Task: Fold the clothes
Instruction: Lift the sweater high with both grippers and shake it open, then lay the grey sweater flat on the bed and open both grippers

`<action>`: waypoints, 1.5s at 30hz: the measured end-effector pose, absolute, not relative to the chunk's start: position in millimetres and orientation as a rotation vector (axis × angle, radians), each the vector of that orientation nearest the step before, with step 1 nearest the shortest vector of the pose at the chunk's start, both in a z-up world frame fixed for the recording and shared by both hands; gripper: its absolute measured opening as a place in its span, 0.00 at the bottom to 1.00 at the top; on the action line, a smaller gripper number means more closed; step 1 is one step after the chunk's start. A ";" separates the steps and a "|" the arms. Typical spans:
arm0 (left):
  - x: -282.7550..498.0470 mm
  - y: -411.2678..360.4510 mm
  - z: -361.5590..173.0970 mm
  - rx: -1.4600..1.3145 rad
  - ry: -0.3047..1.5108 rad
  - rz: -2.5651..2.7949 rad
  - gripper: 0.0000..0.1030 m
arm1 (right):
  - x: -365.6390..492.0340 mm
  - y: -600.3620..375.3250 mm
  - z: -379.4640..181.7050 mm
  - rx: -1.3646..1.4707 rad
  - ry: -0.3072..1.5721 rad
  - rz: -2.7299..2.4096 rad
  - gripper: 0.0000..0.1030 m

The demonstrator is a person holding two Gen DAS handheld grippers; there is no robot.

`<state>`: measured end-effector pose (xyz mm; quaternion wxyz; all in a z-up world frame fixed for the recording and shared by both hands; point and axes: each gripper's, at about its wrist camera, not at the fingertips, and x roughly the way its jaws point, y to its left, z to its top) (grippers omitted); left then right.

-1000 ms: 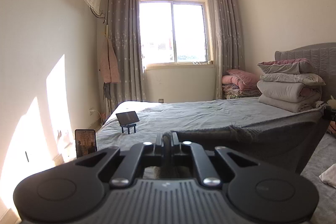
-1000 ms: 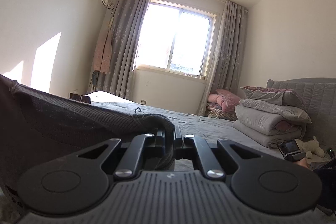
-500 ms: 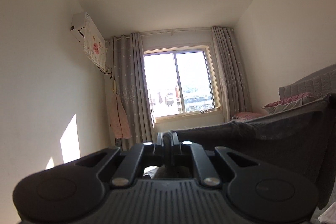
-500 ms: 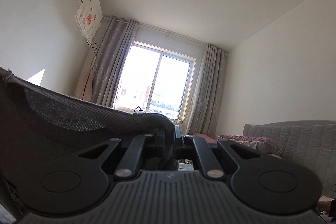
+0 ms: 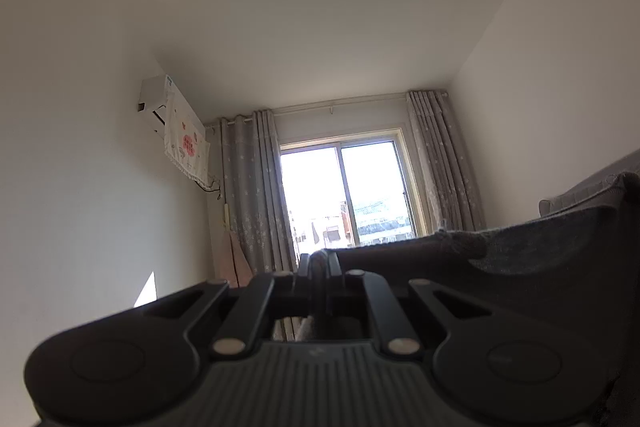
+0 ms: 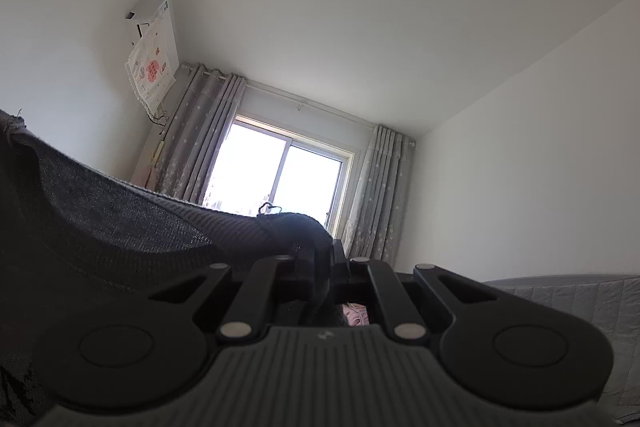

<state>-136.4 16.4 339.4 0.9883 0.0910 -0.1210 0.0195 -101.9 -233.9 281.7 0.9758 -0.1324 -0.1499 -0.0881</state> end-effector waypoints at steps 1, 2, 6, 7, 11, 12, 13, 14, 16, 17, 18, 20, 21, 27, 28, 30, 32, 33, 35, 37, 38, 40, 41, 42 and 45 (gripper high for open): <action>-129.7 15.8 337.2 0.182 -0.233 0.041 0.05 | -95.8 -233.6 278.5 -0.276 -0.295 -0.183 0.06; -120.1 14.8 332.8 0.185 -0.215 0.044 0.05 | -85.3 -232.6 271.9 -0.285 -0.278 -0.185 0.06; -71.0 10.0 303.5 0.220 -0.125 0.067 0.05 | -43.2 -228.7 245.1 -0.324 -0.212 -0.196 0.06; -56.3 9.6 293.3 0.231 -0.096 0.075 0.05 | -32.0 -227.3 237.5 -0.333 -0.194 -0.198 0.06; 1.2 12.0 252.3 0.248 0.004 0.093 0.05 | 18.2 -220.1 199.7 -0.352 -0.109 -0.196 0.06; 14.7 13.2 242.4 0.246 0.028 0.097 0.05 | 31.5 -218.3 190.3 -0.356 -0.087 -0.195 0.06; 30.2 14.7 231.5 0.242 0.057 0.100 0.05 | 45.0 -216.4 180.5 -0.361 -0.065 -0.194 0.06; 44.2 15.7 221.5 0.238 0.082 0.102 0.05 | 59.0 -213.8 169.9 -0.369 -0.043 -0.193 0.06; 73.4 17.2 199.8 0.232 0.135 0.107 0.06 | 84.4 -207.7 151.5 -0.387 -0.006 -0.192 0.06; 87.9 19.1 188.8 0.231 0.158 0.111 0.06 | 98.8 -204.6 141.6 -0.394 0.014 -0.191 0.06; 101.0 19.8 179.2 0.233 0.176 0.117 0.06 | 113.2 -201.2 131.9 -0.400 0.034 -0.192 0.06; 128.1 20.6 157.7 0.245 0.206 0.130 0.05 | 141.5 -194.5 112.5 -0.413 0.073 -0.194 0.06; 141.7 21.1 146.9 0.251 0.220 0.137 0.06 | 153.8 -191.4 103.2 -0.422 0.089 -0.197 0.06; 217.2 18.5 84.0 0.294 0.350 0.162 0.06 | 216.4 -173.9 45.0 -0.485 0.178 -0.198 0.06; 227.6 18.6 74.3 0.297 0.368 0.164 0.06 | 224.7 -171.7 35.6 -0.496 0.192 -0.196 0.06; 245.6 21.3 54.2 0.280 0.414 0.168 0.06 | 239.3 -170.6 19.4 -0.507 0.224 -0.188 0.06; 262.7 24.0 35.1 0.260 0.462 0.167 0.06 | 252.7 -169.4 4.9 -0.512 0.258 -0.179 0.06; 269.5 24.9 26.5 0.255 0.479 0.168 0.06 | 258.9 -168.8 -2.7 -0.514 0.274 -0.175 0.06; 282.6 26.6 9.4 0.247 0.510 0.171 0.06 | 269.3 -168.0 -17.9 -0.503 0.310 -0.165 0.06; 291.3 27.0 -5.0 0.239 0.537 0.175 0.06 | 279.9 -167.2 -32.2 -0.488 0.348 -0.152 0.06; 295.6 27.2 -13.3 0.233 0.552 0.176 0.06 | 284.7 -166.3 -38.3 -0.486 0.365 -0.146 0.06; 301.8 27.8 -24.7 0.222 0.575 0.177 0.06 | 297.1 -165.3 -47.1 -0.488 0.396 -0.135 0.06; 305.6 27.9 -31.3 0.216 0.587 0.179 0.06 | 302.4 -164.7 -51.1 -0.490 0.411 -0.129 0.06; 309.5 28.0 -38.0 0.211 0.600 0.181 0.06 | 305.0 -163.9 -53.8 -0.492 0.432 -0.121 0.06; 312.9 26.4 -43.1 0.214 0.603 0.190 0.06 | 312.9 -160.7 -60.6 -0.511 0.506 -0.099 0.06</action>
